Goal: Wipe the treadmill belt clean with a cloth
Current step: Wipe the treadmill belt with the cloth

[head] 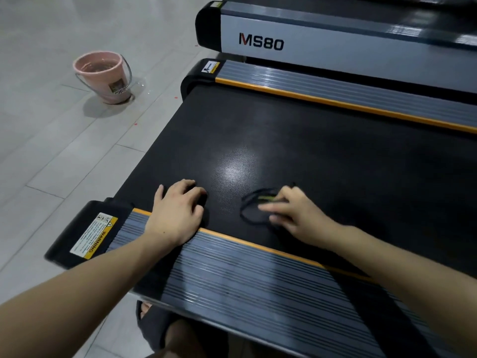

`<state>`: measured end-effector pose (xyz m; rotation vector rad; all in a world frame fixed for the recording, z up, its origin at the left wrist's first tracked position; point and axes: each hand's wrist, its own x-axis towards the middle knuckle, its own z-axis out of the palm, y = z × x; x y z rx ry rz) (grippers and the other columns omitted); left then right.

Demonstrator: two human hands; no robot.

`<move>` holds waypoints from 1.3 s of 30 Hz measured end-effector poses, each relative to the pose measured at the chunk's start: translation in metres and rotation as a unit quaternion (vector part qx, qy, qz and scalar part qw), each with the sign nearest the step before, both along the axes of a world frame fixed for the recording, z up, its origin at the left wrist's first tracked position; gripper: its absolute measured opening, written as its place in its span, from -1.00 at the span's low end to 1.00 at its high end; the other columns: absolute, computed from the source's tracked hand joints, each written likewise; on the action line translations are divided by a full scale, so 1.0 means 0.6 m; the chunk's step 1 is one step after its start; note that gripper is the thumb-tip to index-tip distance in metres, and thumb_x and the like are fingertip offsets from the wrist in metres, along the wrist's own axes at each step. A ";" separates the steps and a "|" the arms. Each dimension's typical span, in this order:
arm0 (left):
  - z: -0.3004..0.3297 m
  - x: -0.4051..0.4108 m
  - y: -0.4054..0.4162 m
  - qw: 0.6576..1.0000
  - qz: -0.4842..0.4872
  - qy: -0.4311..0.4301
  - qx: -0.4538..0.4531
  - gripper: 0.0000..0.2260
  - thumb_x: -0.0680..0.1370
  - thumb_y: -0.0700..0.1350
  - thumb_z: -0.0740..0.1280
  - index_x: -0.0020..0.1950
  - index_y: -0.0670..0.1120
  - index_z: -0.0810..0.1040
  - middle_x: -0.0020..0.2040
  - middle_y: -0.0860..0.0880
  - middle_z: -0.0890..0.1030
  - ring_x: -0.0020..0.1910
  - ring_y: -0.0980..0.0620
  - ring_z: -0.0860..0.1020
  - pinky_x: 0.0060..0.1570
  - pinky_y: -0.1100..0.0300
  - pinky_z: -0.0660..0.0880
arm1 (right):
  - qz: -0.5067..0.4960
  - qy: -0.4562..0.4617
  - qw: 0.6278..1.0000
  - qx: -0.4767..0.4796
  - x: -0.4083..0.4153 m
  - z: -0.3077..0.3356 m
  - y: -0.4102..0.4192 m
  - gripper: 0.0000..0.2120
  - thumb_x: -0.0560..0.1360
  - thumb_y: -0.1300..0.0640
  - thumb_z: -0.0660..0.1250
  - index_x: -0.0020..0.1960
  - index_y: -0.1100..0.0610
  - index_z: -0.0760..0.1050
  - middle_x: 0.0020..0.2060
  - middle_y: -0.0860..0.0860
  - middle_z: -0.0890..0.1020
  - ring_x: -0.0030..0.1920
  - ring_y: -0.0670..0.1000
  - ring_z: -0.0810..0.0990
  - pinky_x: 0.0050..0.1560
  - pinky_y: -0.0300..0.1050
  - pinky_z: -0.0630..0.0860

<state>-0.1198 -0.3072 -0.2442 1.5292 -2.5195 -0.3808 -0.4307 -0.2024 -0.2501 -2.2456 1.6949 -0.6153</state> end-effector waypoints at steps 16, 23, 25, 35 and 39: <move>0.016 0.007 0.006 0.999 0.032 0.002 -0.033 -0.64 0.53 0.00 0.12 0.20 -0.01 0.61 0.24 0.03 0.59 0.30 -0.03 0.50 0.33 -0.04 0.40 | 0.038 -0.039 0.998 0.034 0.133 0.012 -0.083 -0.75 0.58 -0.04 0.33 0.24 -0.12 0.62 -0.03 -0.06 0.42 0.04 0.02 0.35 0.08 -0.07 0.40; 0.010 0.065 0.020 0.995 0.062 -0.043 -0.058 -0.62 0.56 0.03 0.09 0.24 0.02 0.59 0.34 0.03 0.54 0.41 0.00 0.42 0.38 -0.03 0.35 | 0.087 -0.001 0.995 0.048 0.031 0.004 0.028 -0.73 0.56 -0.08 0.33 0.25 -0.26 0.57 -0.01 -0.17 0.39 0.03 -0.14 0.35 0.00 -0.01 0.50; 0.008 0.061 0.018 0.994 0.088 -0.034 -0.053 -0.65 0.56 0.02 0.13 0.24 0.01 0.58 0.33 0.04 0.54 0.40 0.02 0.42 0.37 -0.03 0.36 | 0.075 -0.006 0.996 0.041 0.045 -0.003 0.017 -0.74 0.56 -0.10 0.31 0.24 -0.26 0.56 0.00 -0.18 0.39 0.07 -0.16 0.35 -0.06 0.08 0.53; 0.003 0.061 0.011 0.994 0.086 -0.049 -0.034 -0.60 0.56 0.06 0.11 0.33 0.01 0.51 0.37 0.06 0.50 0.44 0.05 0.37 0.39 -0.04 0.28 | 0.045 -0.049 0.998 0.022 0.225 0.001 -0.139 -0.78 0.58 0.03 0.34 0.20 -0.10 0.64 -0.02 -0.08 0.44 0.06 -0.01 0.36 0.07 -0.24 0.24; 0.004 0.062 0.014 0.995 0.085 -0.047 -0.030 -0.58 0.56 0.08 0.08 0.35 0.02 0.49 0.38 0.06 0.48 0.44 0.04 0.35 0.40 -0.04 0.25 | 0.052 -0.038 0.997 0.052 0.180 0.009 -0.097 -0.76 0.59 -0.03 0.31 0.23 -0.19 0.59 -0.01 -0.18 0.40 0.08 -0.09 0.35 0.14 -0.06 0.44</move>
